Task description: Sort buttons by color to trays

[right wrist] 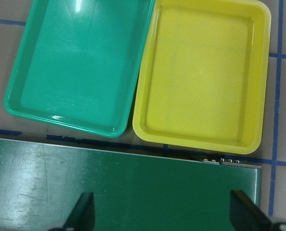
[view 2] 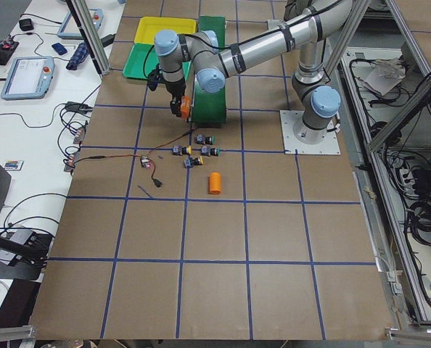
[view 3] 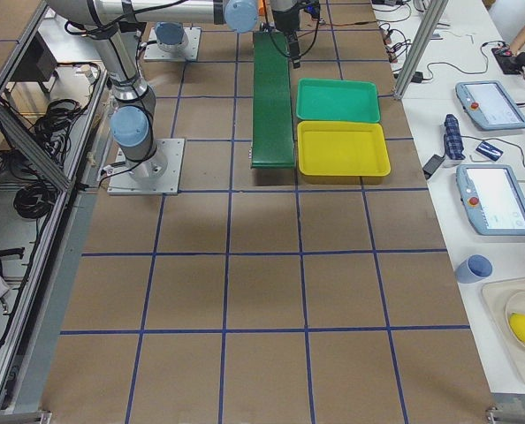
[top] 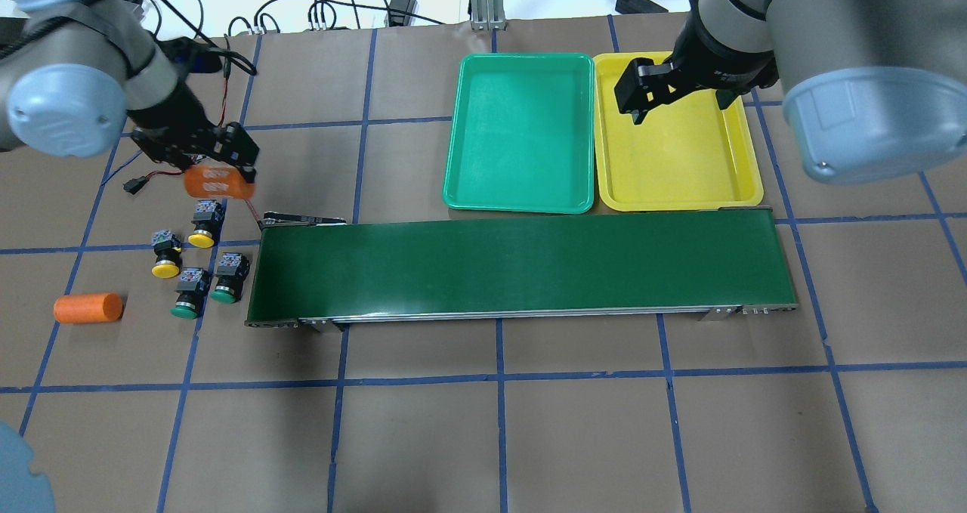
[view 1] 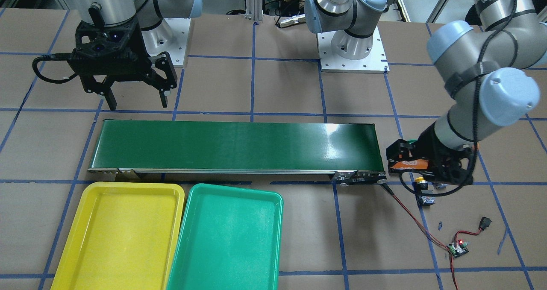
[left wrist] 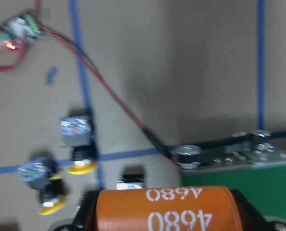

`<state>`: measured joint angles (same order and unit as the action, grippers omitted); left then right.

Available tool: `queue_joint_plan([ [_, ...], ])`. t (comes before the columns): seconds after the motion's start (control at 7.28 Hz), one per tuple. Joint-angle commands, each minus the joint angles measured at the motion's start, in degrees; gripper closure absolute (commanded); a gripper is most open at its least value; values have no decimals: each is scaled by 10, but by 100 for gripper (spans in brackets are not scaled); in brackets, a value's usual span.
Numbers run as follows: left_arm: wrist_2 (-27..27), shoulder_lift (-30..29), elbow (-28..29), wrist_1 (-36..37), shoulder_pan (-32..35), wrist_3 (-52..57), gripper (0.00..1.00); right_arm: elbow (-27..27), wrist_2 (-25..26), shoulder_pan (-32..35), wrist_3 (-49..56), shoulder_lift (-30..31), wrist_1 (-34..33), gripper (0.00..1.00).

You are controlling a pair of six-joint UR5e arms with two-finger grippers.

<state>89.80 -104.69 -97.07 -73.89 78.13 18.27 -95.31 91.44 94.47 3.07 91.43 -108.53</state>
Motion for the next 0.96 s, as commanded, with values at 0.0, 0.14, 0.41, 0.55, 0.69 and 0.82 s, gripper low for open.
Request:
queue_joint_plan([
  [0.0, 0, 21, -60, 8, 36, -30, 100, 12, 4, -4, 2, -8, 0, 0],
  [0.14, 0, 16, -63, 15, 37, -30, 100, 14, 4, -4, 2, -6, -4, 0],
  [0.41, -1, 0, -79, 19, 40, -28, 100, 14, 4, -4, 2, -6, -8, 0],
  [0.55, -1, -3, -87, 22, 42, -30, 100, 14, 3, -5, 2, -6, -8, 0],
  [0.69, -1, -2, -90, 23, 45, -31, 78, 12, 1, -4, 1, -6, -8, 0],
  [0.82, -2, 0, -92, 23, 44, -30, 17, 11, -2, -4, 1, -8, -7, 0],
])
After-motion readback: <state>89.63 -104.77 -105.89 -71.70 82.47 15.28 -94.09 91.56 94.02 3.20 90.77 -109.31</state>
